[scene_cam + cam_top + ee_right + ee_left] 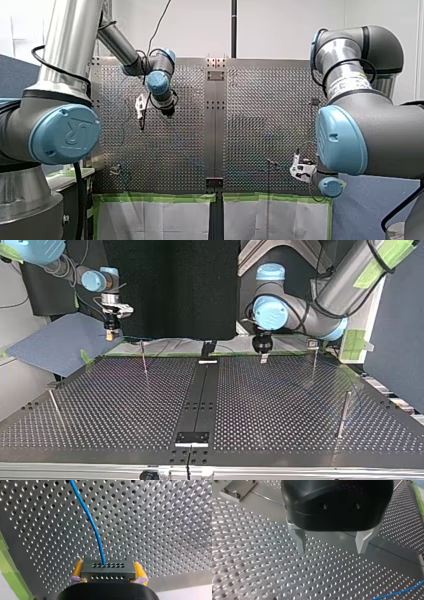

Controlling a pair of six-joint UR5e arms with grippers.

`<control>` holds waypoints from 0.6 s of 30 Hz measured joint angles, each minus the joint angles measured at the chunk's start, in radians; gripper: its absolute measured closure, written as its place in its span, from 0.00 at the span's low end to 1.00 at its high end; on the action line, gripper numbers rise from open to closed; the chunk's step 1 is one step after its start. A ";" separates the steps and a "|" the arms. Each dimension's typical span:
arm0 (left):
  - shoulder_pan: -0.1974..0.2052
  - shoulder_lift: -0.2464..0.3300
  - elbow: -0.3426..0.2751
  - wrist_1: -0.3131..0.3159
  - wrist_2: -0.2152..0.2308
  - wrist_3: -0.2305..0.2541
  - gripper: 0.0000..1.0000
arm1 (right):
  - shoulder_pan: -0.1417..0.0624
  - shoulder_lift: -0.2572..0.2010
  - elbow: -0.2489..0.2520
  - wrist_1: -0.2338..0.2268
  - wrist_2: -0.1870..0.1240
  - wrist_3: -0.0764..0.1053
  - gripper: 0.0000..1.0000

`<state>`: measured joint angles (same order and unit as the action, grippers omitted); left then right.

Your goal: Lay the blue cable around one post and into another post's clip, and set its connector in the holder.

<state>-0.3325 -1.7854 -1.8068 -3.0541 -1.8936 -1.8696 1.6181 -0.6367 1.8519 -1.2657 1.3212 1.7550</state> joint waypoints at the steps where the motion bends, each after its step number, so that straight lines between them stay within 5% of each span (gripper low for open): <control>1: -0.008 -0.008 0.002 0.008 -0.008 0.000 0.00 | -0.002 0.001 0.000 0.001 0.004 -0.002 1.00; 7: -0.057 -0.057 0.022 0.057 -0.025 0.001 0.00 | -0.012 0.031 0.000 -0.001 0.015 -0.028 1.00; 18: -0.142 -0.142 0.089 0.143 -0.055 0.002 0.00 | -0.023 0.066 -0.025 -0.015 0.014 -0.036 1.00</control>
<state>-0.4749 -1.9279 -1.7175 -2.9111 -1.9483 -1.8673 1.5947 -0.5705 1.8265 -1.2810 1.3351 1.7187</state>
